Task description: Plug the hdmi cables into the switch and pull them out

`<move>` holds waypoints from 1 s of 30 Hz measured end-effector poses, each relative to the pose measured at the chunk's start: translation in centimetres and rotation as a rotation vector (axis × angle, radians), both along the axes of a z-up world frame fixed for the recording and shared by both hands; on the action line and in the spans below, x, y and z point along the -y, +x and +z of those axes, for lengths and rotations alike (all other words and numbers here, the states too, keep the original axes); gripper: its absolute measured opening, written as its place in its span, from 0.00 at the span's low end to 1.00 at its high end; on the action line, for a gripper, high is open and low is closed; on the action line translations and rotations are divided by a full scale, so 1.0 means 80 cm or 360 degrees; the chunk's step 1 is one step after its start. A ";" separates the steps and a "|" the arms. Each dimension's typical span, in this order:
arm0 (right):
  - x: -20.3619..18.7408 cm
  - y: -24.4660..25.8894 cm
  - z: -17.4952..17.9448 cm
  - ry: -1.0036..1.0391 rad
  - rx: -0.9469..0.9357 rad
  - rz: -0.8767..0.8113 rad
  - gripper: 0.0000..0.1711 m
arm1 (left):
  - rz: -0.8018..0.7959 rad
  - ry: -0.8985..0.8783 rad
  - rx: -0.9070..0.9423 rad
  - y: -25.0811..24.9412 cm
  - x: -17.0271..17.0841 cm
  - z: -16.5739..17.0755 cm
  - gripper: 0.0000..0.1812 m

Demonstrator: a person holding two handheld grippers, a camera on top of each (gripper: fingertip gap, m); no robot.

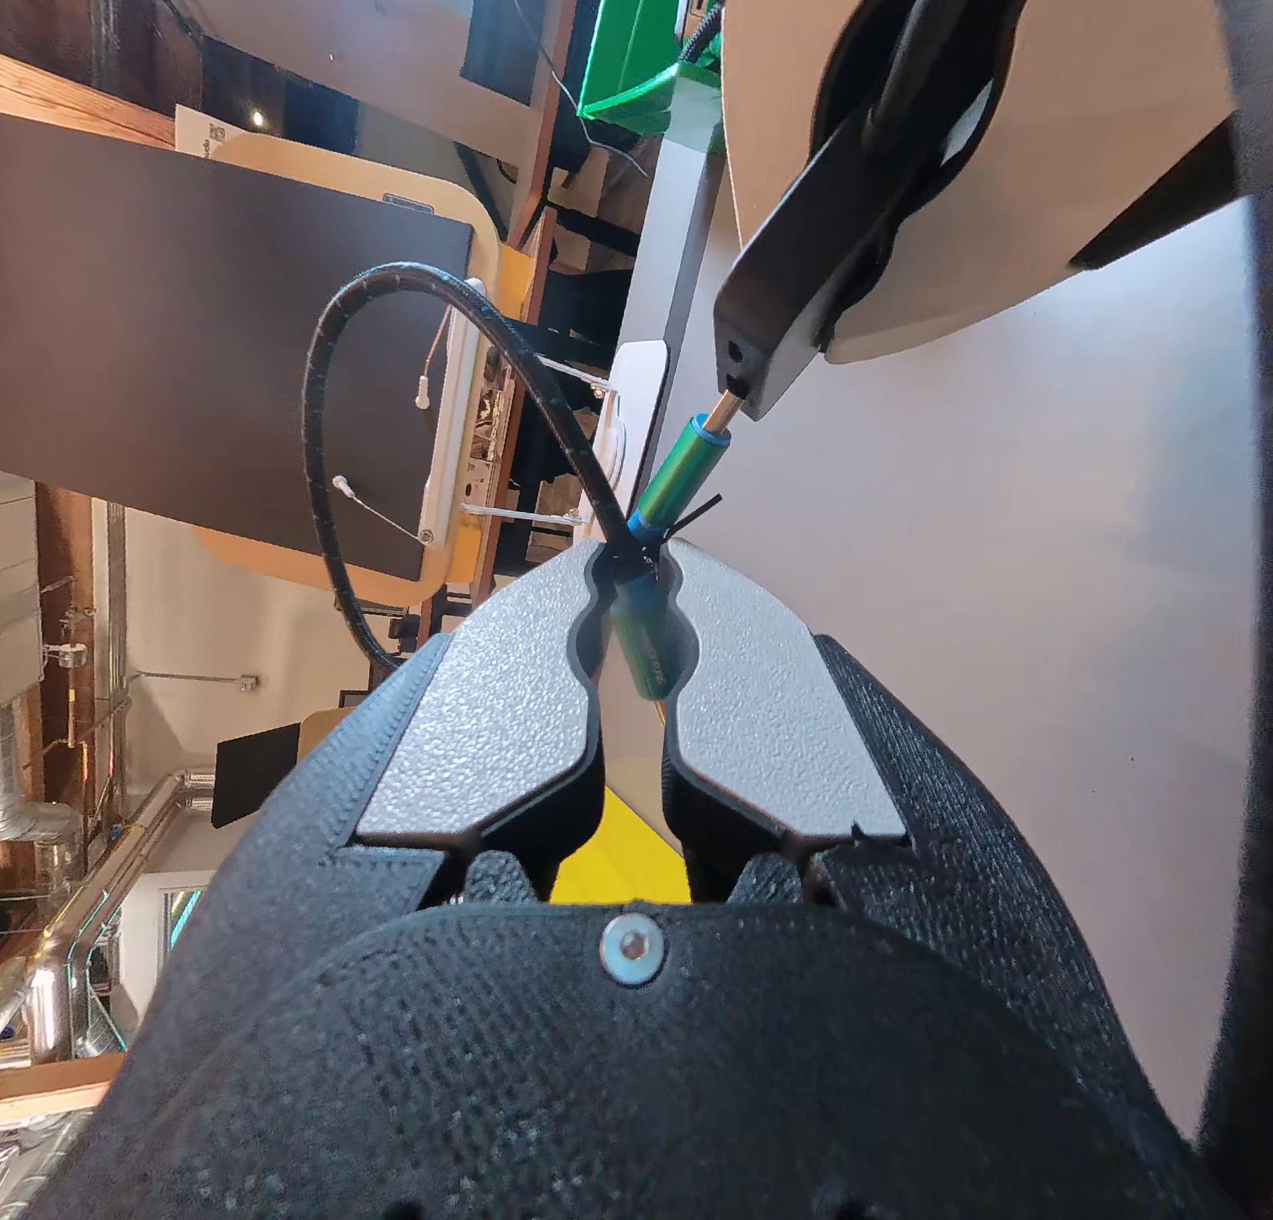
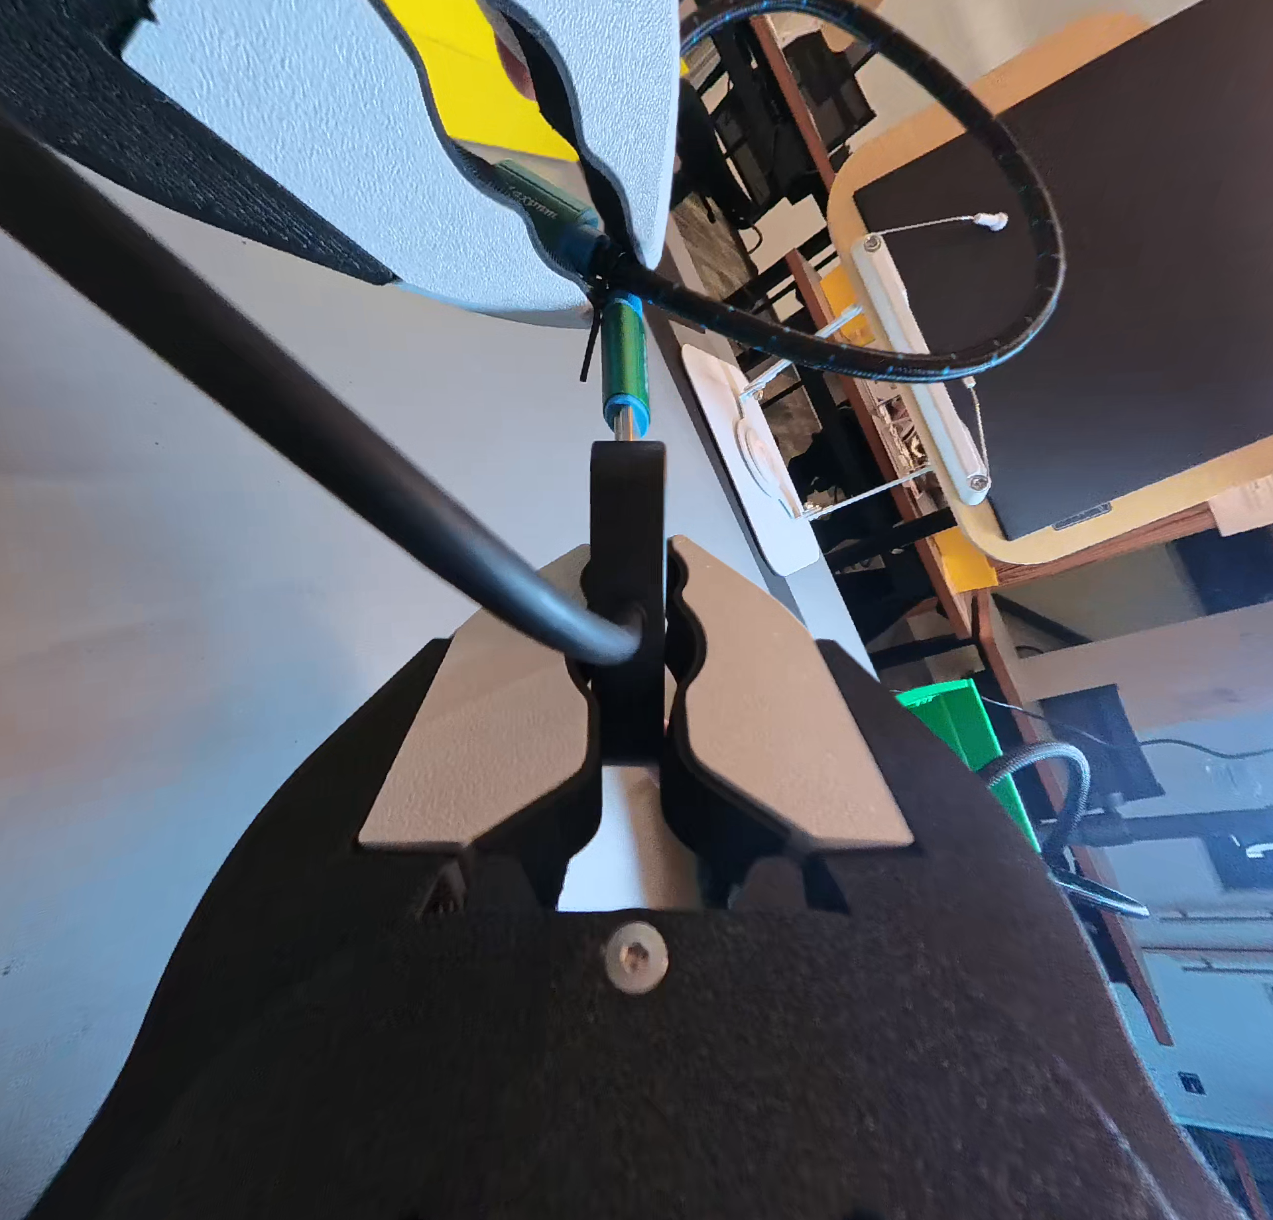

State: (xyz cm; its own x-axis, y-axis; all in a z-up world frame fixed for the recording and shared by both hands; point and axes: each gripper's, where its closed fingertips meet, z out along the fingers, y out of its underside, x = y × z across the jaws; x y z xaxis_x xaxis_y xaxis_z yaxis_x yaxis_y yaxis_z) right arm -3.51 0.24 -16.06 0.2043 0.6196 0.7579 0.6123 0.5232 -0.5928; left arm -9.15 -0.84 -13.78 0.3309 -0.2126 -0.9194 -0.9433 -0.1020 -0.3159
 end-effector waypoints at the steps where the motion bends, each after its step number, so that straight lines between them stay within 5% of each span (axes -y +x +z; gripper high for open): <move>1: 0.001 0.000 0.000 -0.0003 0.0004 0.0002 0.08 | 0.0000 0.0006 -0.0012 0.000 0.000 -0.001 0.07; 10: 0.004 0.003 -0.021 -0.0263 0.0029 0.0102 0.08 | -0.0005 -0.0026 -0.0103 0.005 0.000 -0.011 0.07; 22: 0.002 0.002 -0.046 -0.0409 0.0099 0.0209 0.08 | -0.0425 -0.0422 0.0747 0.032 0.015 -0.028 0.09; 30: 0.003 0.002 -0.055 -0.0438 0.0205 0.0180 0.08 | -0.0234 -0.0389 0.0366 0.016 0.006 -0.042 0.08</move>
